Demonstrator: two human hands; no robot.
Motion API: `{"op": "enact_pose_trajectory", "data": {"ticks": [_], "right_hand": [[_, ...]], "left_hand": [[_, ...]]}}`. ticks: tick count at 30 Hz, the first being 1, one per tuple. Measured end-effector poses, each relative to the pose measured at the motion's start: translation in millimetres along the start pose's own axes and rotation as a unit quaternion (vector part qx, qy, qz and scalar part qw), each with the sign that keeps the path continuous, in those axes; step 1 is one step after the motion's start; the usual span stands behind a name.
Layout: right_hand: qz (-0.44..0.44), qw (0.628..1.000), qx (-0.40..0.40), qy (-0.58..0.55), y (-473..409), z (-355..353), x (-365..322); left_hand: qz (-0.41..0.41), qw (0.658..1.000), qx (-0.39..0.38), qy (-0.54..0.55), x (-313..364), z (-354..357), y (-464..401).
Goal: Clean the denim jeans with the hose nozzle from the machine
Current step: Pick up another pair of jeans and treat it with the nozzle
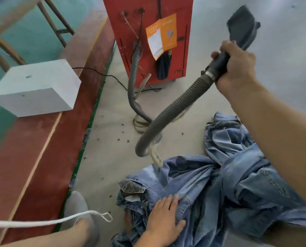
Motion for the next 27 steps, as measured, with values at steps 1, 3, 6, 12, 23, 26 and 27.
{"op": "enact_pose_trajectory", "data": {"ticks": [1,3,6,12,23,26,27], "right_hand": [[0.005,0.999,0.019,-0.038,-14,-2,11],[0.05,0.994,0.062,-0.075,-35,-20,47],[0.152,0.974,0.145,-0.084,-47,-69,127],[0.28,0.935,0.213,-0.032,-28,-127,290],[0.257,0.919,0.269,0.129,-48,-147,415],[0.313,0.909,0.193,0.195,-58,-148,411],[0.336,0.904,0.152,0.218,-61,-148,407]], "left_hand": [[-0.003,0.999,0.019,0.025,-5,-3,1],[-0.036,0.993,0.088,0.073,-14,-14,3],[-0.203,0.921,0.273,0.189,-50,-43,8],[-0.425,0.78,0.075,0.452,-109,-25,-19],[-0.046,0.353,-0.101,0.929,-73,-105,-75],[-0.061,0.494,-0.063,0.865,-82,-115,-87],[-0.081,0.516,-0.053,0.851,-83,-115,-88]]}}
Point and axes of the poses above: each hand's wrist, its own y-axis away from the middle knuckle, its own z-axis out of the palm, x = y × z, the point moved 6 cm from there along -y, towards the middle knuckle, and after that the axes turned 9 degrees about -z, right-handed, at the moved point
